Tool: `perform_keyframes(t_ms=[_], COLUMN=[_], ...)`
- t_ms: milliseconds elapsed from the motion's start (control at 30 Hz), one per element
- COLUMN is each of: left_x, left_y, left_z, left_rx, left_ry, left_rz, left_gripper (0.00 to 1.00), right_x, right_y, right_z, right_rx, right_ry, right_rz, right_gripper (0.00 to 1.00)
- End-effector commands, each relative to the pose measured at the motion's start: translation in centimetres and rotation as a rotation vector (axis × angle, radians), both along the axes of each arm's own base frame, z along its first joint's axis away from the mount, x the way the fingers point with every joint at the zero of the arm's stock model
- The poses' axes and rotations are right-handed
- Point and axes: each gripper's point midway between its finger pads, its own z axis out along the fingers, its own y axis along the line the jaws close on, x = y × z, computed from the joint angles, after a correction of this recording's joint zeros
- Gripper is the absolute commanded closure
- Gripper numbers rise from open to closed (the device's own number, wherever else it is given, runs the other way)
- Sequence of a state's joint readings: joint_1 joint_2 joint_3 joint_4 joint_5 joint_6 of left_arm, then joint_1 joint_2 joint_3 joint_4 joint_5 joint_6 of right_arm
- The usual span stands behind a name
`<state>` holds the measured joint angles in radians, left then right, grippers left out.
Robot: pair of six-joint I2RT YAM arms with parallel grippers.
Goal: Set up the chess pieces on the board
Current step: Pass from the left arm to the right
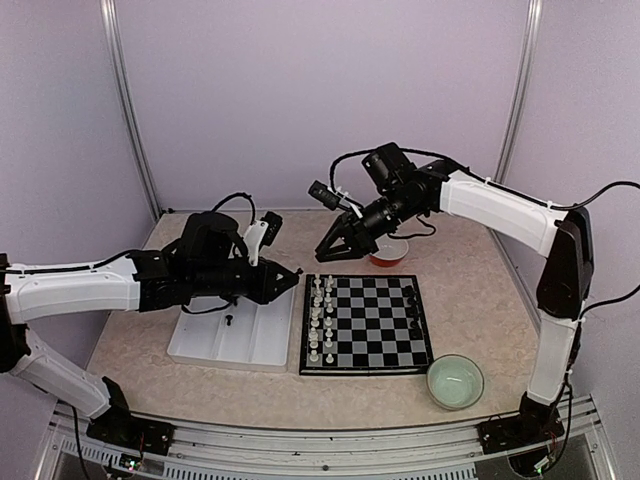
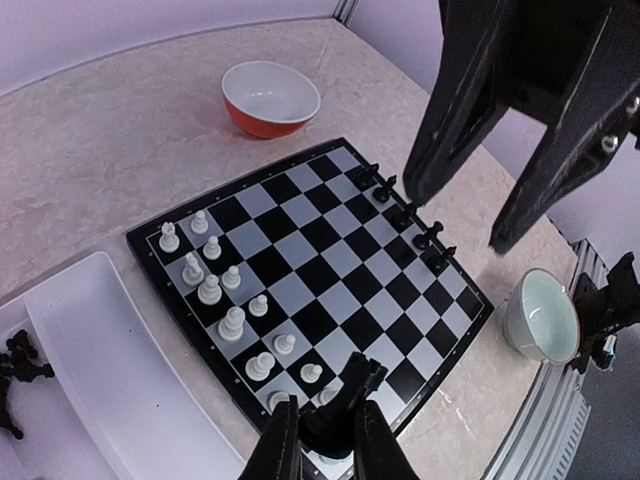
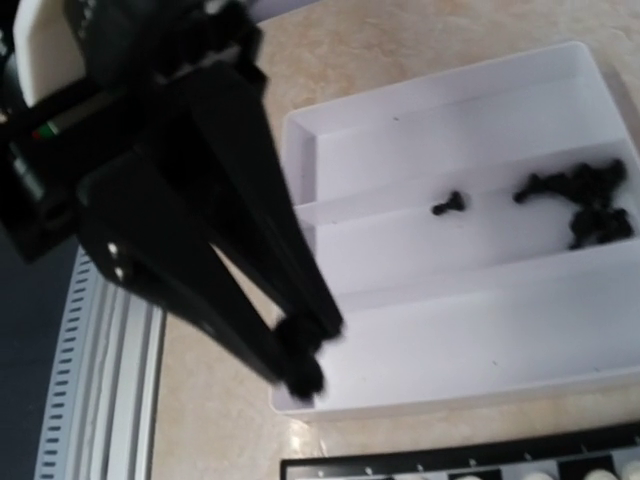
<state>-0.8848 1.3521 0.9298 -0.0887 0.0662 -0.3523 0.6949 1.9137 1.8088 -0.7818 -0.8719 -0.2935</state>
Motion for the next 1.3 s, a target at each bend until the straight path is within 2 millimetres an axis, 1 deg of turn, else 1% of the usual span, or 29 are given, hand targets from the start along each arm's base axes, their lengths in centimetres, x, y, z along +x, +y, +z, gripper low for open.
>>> perform_keyframes(t_ms=[0, 167, 333, 400, 600, 833, 967, 1000, 1067, 1133, 1200, 1267], left_x=[0.3, 0.3, 0.2, 0.1, 0.0, -0.2, -0.2, -0.2, 0.0, 0.1, 0.2, 0.1], left_y=[-1.7, -2.1, -2.3, -2.3, -2.6, -2.9, -3.0, -3.0, -2.9, -2.7, -2.4, -1.9], left_z=[3.0, 3.6, 3.6, 3.7, 3.6, 3.5, 3.4, 3.3, 3.3, 3.2, 3.0, 3.0], left_rx=[-0.123, -0.144, -0.148, -0.151, -0.155, -0.157, -0.156, -0.154, -0.149, -0.136, -0.112, -0.091], left_ry=[-0.039, -0.044, -0.038, -0.041, -0.041, -0.04, -0.04, -0.04, -0.045, -0.05, -0.06, -0.072], left_rz=[-0.021, -0.032, -0.041, -0.042, -0.049, -0.059, -0.06, -0.058, -0.048, -0.035, -0.022, -0.009], left_gripper=[0.9, 0.9, 0.9, 0.9, 0.9, 0.9, 0.89, 0.87, 0.78, 0.68, 0.6, 0.57], right_x=[-0.9, -0.9, -1.1, -1.6, -2.1, -2.5, -2.9, -3.0, -2.9, -2.4, -1.6, -0.1], right_y=[1.4, 2.1, 2.5, 2.8, 3.1, 3.1, 3.1, 3.1, 3.1, 2.8, 2.0, 0.5], right_z=[-0.1, -0.3, -0.5, -0.6, -0.5, -0.5, -0.2, -0.1, 0.0, -0.4, -0.8, -1.5], right_rx=[-0.022, -0.03, -0.03, -0.027, -0.018, -0.008, 0.005, 0.008, 0.007, -0.018, -0.058, -0.112], right_ry=[-0.004, -0.01, 0.0, 0.007, 0.013, 0.034, 0.043, 0.04, 0.032, -0.006, -0.053, -0.106], right_rz=[0.022, 0.025, 0.036, 0.05, 0.068, 0.086, 0.101, 0.104, 0.104, 0.081, 0.052, 0.001], right_gripper=[0.74, 0.74, 0.75, 0.76, 0.79, 0.88, 0.97, 1.0, 1.0, 1.0, 1.0, 1.0])
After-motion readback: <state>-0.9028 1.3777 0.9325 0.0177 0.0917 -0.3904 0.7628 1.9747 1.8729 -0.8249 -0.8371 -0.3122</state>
